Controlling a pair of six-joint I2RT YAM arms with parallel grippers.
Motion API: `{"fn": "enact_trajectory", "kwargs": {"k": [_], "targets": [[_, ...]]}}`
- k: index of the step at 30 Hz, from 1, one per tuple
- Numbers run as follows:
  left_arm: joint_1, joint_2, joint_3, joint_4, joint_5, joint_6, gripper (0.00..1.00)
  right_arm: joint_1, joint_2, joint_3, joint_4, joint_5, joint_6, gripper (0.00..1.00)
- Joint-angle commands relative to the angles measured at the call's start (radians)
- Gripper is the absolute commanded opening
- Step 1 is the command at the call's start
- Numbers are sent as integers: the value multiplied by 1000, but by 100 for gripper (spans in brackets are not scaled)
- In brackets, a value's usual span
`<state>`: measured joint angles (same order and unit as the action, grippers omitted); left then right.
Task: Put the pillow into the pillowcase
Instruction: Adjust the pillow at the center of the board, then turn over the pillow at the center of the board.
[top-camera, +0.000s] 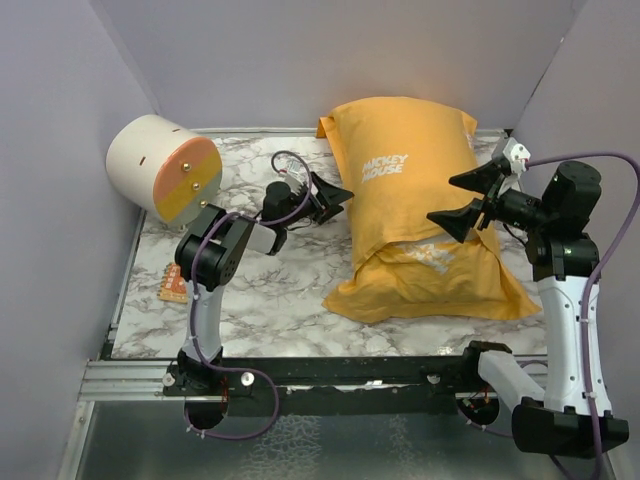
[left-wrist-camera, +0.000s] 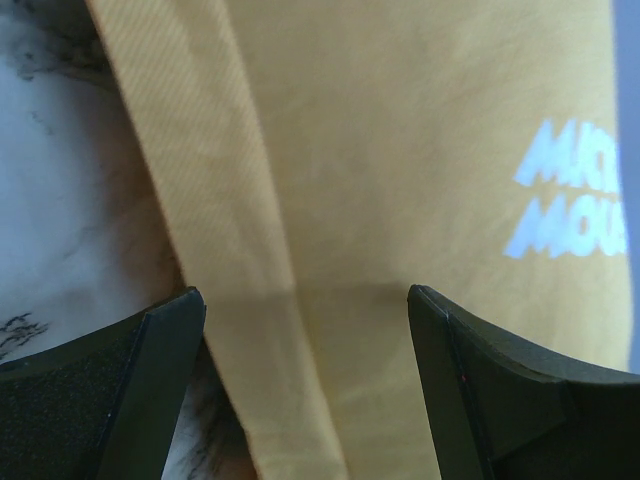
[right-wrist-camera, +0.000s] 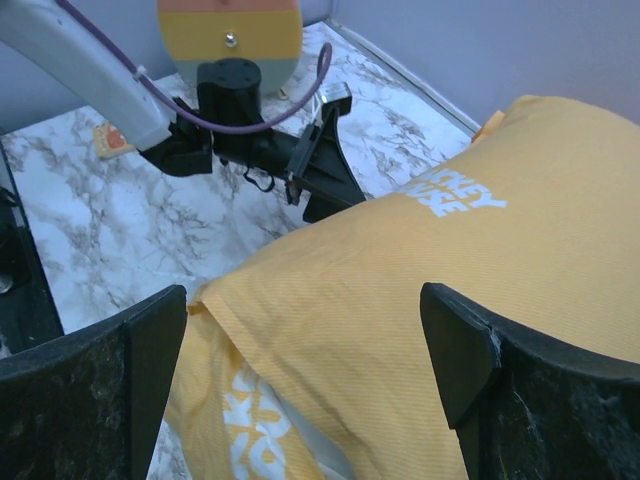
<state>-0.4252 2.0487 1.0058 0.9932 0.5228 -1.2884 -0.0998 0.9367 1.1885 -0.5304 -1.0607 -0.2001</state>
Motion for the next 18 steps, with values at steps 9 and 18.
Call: {"fn": "enact_trajectory", "kwargs": {"k": [9, 18], "targets": [[-105, 173, 11, 361, -89, -131, 89, -43, 21, -55, 98, -98, 62, 100], [-154, 364, 104, 657, -105, -306, 68, -59, 19, -76, 80, -72, 35, 100]]}}
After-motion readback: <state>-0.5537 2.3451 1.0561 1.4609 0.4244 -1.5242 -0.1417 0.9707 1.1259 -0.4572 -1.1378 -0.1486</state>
